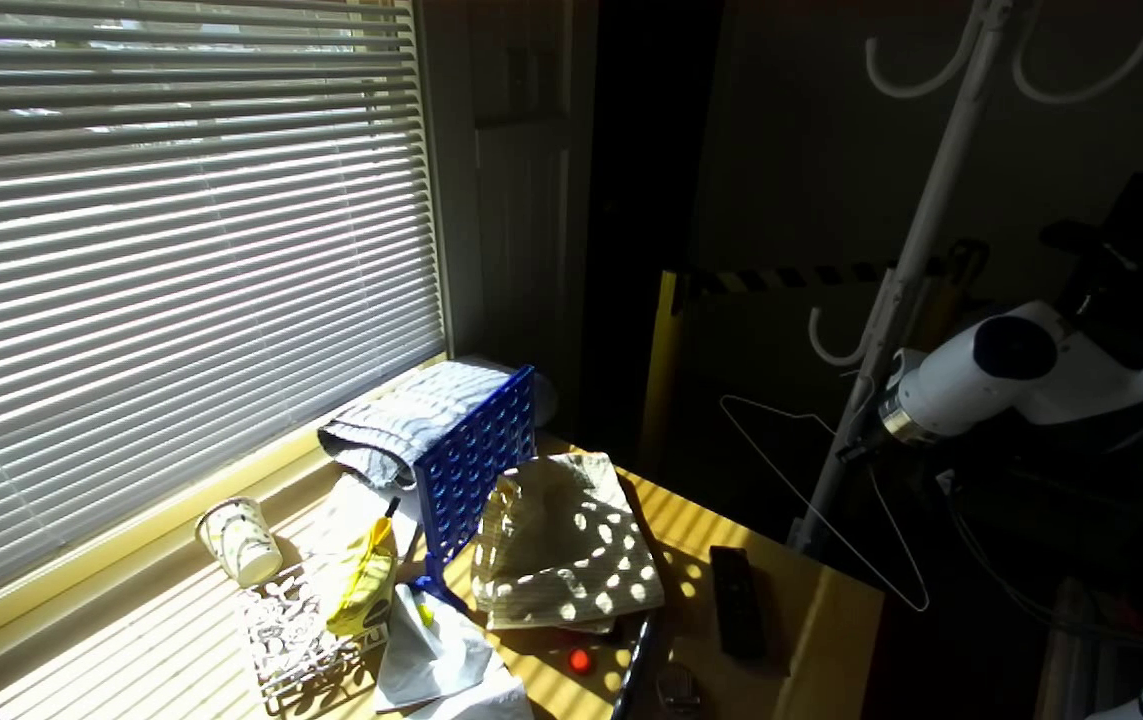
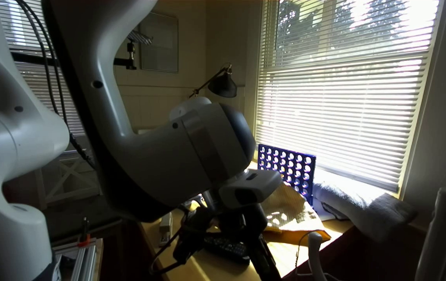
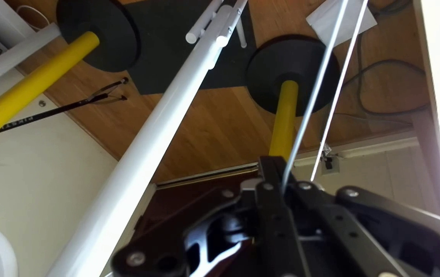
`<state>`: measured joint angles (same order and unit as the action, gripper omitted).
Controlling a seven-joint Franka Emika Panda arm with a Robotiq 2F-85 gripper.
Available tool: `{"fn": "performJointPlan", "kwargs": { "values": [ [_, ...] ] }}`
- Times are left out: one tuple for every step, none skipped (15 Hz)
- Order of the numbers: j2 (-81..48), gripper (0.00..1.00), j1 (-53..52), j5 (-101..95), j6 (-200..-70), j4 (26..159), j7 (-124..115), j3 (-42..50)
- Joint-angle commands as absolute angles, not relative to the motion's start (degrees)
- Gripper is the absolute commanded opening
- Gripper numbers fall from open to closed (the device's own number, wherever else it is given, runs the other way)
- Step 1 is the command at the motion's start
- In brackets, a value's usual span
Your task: Put the hanger on the table
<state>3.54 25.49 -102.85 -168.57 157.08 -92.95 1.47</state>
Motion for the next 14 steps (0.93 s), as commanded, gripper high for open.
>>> {"fn": "performJointPlan", "kwargs": {
  "values": [
    [4.71, 0.01, 26.13, -102.82, -170.38, 157.56, -89.38, 1.47],
    [4.62, 0.01, 26.09, -102.83, -170.55, 157.55, -88.77, 1.41],
    [4.39, 0.01, 25.90, -102.89, -170.88, 157.49, -88.31, 1.21],
    [4.05, 0.01, 25.76, -102.96, -171.01, 157.28, -87.90, 1.02],
    [3.72, 0.01, 25.60, -102.96, -171.27, 157.14, -87.42, 0.79],
    [3.66, 0.01, 25.43, -102.97, -171.50, 157.11, -87.18, 0.49],
    [3.52, 0.01, 25.32, -102.67, -171.83, 157.11, -86.81, 0.15],
    [3.46, 0.01, 25.18, -102.58, -172.24, 157.12, -86.67, -0.22],
    [3.37, 0.01, 25.10, -102.59, -172.69, 157.13, -86.50, -0.61],
    [3.40, 0.01, 24.90, -102.54, -173.13, 157.14, -86.46, -1.12],
    [3.42, 0.01, 24.67, -102.51, -173.54, 157.16, -86.46, -1.62],
    [3.36, 0.01, 24.43, -102.48, -173.96, 157.17, -86.45, -2.17],
    [3.18, 0.01, 24.02, -102.31, -174.53, 157.17, -86.35, -2.84],
    [2.86, 0.01, 23.65, -101.92, -175.16, 157.18, -86.16, -3.52]
  ]
}}
